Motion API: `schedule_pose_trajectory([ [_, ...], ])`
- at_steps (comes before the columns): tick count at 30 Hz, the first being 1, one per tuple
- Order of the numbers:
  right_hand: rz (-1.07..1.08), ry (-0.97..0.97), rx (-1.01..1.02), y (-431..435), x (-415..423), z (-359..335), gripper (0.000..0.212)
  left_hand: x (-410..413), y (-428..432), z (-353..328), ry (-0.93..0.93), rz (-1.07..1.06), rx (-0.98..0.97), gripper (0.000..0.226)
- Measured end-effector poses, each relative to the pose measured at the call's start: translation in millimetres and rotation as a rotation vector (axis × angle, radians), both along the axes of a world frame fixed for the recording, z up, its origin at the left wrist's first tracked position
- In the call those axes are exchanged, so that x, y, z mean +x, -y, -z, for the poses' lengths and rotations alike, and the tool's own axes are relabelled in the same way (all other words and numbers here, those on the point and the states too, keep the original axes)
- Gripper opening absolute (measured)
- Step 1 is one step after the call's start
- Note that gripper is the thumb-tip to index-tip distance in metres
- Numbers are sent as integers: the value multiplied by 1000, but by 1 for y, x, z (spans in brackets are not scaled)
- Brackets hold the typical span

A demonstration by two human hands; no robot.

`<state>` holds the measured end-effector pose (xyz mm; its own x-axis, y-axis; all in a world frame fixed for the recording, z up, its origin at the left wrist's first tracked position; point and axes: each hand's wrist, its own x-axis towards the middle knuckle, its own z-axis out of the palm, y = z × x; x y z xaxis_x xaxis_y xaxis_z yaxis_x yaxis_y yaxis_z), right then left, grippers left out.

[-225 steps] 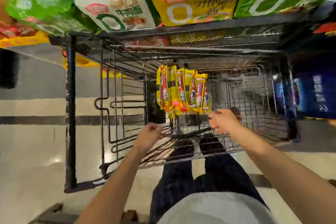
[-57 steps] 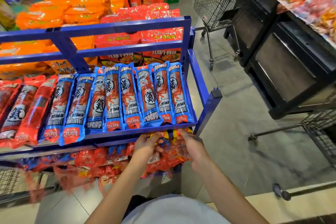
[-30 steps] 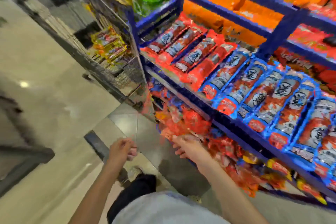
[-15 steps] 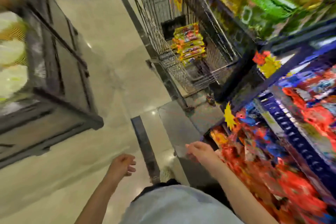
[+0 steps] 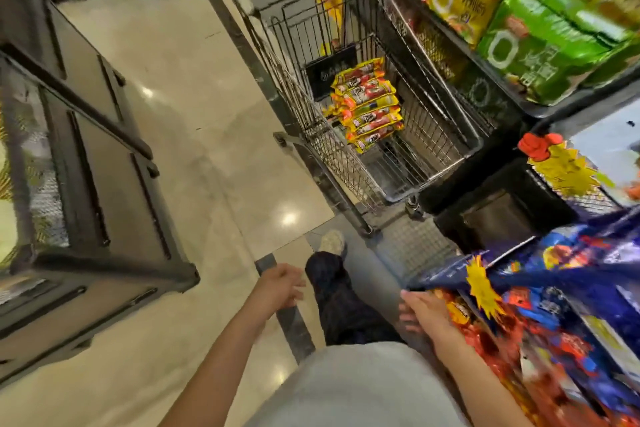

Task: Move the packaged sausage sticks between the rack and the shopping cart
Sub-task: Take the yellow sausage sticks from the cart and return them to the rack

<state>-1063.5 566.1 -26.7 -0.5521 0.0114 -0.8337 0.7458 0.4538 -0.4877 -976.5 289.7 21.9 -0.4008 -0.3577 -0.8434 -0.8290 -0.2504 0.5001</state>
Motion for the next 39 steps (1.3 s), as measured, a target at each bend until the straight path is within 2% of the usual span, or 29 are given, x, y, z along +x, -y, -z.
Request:
schedule_pose_trajectory([
  [8,80,-8,-137,150,-157,9,22,-134,133,-26,2,193,-81,13],
  [12,-144,-72,-158,235,-226,-13,20,-183,220,-34,-29,52,-154,17],
  [16,-456,-153,-55,292,-265,-28,14,-222,274,-32,10,-32,-148,19],
  [18,-507,-162,-32,310,-278,-29,17,-244,291,-32,21,-8,-123,18],
  [21,-445,-102,-35,332,-298,-32,21,-289,318,-30,23,62,-120,20],
  [25,-327,-85,-17,345,-340,-16,25,-376,342,-22,19,300,-123,19],
  [27,-170,-85,6,348,-370,-7,28,-428,347,-18,-19,432,-151,19],
  [30,100,-27,38,361,-415,7,20,-507,357,-2,-93,602,-220,22],
  [33,129,-19,113,380,-469,28,41,-592,356,19,-187,791,-341,29],
  [37,217,9,202,391,-533,71,37,-683,323,66,-235,1124,-502,46],
  [39,249,52,267,395,-554,105,44,-709,310,100,-218,1306,-581,51],
])
